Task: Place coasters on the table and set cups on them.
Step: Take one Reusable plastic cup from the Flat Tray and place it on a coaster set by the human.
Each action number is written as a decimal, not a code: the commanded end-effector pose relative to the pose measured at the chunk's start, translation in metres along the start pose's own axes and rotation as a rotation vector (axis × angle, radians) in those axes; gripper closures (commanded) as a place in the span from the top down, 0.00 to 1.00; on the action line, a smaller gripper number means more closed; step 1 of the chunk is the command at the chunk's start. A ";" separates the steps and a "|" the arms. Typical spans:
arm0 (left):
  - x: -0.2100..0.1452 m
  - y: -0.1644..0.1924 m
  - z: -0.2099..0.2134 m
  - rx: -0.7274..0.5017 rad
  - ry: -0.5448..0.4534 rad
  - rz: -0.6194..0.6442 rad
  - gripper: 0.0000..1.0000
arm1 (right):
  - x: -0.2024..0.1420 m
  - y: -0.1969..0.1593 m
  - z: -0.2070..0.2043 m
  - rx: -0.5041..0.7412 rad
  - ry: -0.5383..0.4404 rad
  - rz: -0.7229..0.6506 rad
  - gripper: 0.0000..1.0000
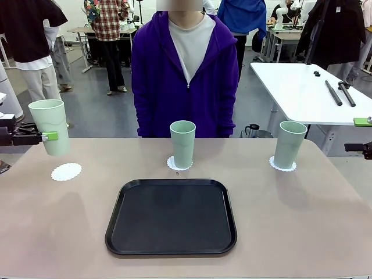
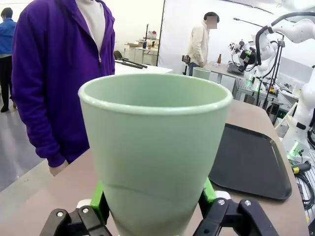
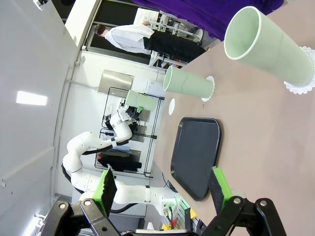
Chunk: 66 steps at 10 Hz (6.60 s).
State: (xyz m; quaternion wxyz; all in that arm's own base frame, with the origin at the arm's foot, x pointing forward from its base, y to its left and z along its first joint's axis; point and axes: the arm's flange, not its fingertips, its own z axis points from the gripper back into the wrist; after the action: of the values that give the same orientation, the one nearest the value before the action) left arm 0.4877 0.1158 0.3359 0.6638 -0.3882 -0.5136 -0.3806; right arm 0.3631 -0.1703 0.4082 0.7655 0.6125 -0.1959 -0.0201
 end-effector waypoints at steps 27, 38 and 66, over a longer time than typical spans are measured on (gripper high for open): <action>-0.104 0.068 -0.017 -0.286 -0.030 -0.114 0.86 | 0.000 0.000 -0.001 0.000 -0.011 0.002 1.00; -0.107 0.070 -0.018 -0.295 -0.001 -0.092 1.00 | 0.000 0.000 -0.001 0.000 -0.011 0.002 1.00; 0.189 -0.123 0.033 0.385 1.056 0.061 1.00 | 0.000 0.000 -0.001 0.000 -0.011 0.002 1.00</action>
State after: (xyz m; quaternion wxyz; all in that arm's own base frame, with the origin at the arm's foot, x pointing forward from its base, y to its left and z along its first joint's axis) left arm 0.4130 0.0921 0.5292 0.8991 -0.0369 -0.1906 -0.3924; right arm 0.3633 -0.1700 0.4082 0.7657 0.6124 -0.1956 -0.0199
